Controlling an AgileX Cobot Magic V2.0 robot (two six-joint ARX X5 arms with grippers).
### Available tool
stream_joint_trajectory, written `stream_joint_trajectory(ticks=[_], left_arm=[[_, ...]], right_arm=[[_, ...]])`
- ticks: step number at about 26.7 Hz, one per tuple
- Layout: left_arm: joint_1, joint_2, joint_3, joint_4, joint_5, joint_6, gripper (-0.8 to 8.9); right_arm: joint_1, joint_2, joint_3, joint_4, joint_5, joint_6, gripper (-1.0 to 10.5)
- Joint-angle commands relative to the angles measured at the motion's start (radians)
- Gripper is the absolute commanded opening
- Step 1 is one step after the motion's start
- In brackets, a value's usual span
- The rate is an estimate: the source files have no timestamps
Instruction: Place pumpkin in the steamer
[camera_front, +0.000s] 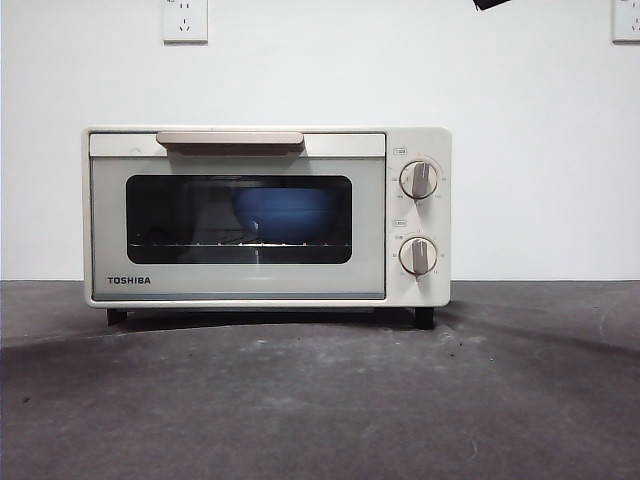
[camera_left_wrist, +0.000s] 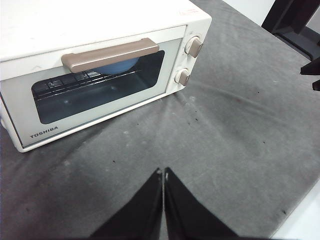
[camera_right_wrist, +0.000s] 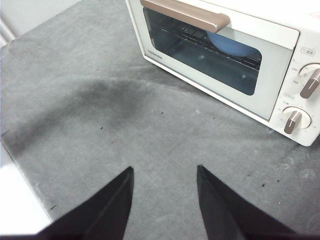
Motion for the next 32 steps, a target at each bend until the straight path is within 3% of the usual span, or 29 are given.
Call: stream_joint_trajectory(ticks=[1,9,13,32], left_arm=[[-0.003,0.005,0.019,0.008,0.001,0.016,0.15],[-0.003,0.005,0.019,0.008,0.001,0.016,0.15],[-0.003,0.005,0.019,0.008,0.002,0.015,0.15],[-0.003,0.005,0.019,0.008,0.002,0.014,0.18]], right_arm=[[0.010,0.007,0.013,0.010,0.004,0.010,2.0],[0.010,0.007,0.013,0.010,0.004,0.009,2.0],[0.010,0.007,0.013,0.010,0.004,0.004,0.0],[0.010,0.007,0.013,0.010,0.004,0.003,0.1]])
